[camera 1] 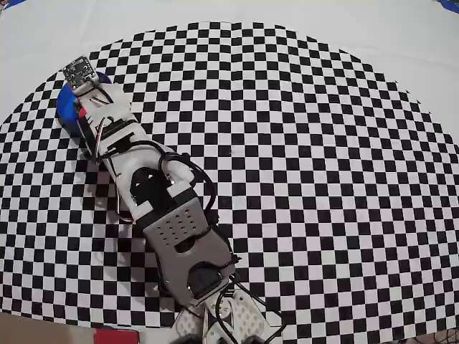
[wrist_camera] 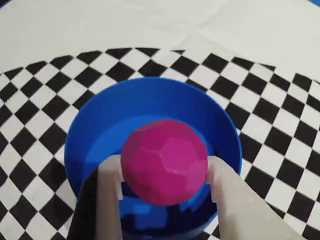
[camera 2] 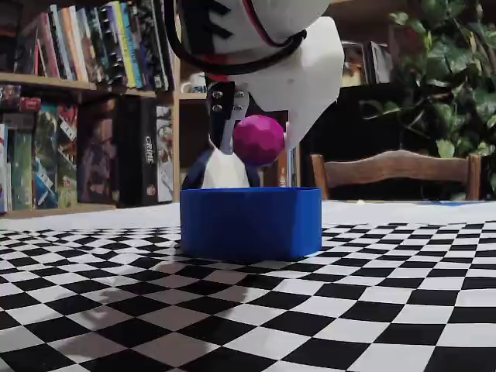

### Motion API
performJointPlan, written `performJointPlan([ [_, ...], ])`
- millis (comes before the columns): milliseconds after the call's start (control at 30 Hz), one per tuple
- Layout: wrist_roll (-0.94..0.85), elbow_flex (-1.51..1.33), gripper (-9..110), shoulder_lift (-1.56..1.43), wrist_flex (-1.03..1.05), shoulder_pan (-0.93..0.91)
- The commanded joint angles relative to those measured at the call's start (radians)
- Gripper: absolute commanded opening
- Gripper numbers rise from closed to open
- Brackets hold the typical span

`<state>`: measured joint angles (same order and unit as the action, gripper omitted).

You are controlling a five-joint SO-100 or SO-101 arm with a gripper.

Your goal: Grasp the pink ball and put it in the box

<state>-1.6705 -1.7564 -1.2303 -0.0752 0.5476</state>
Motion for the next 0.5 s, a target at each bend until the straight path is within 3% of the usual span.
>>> performJointPlan([
  [0,-0.005,0.060,0,0.002,0.012,-0.006],
  [467,-0.005,0.140,0,0.071,0.021,-0.006],
])
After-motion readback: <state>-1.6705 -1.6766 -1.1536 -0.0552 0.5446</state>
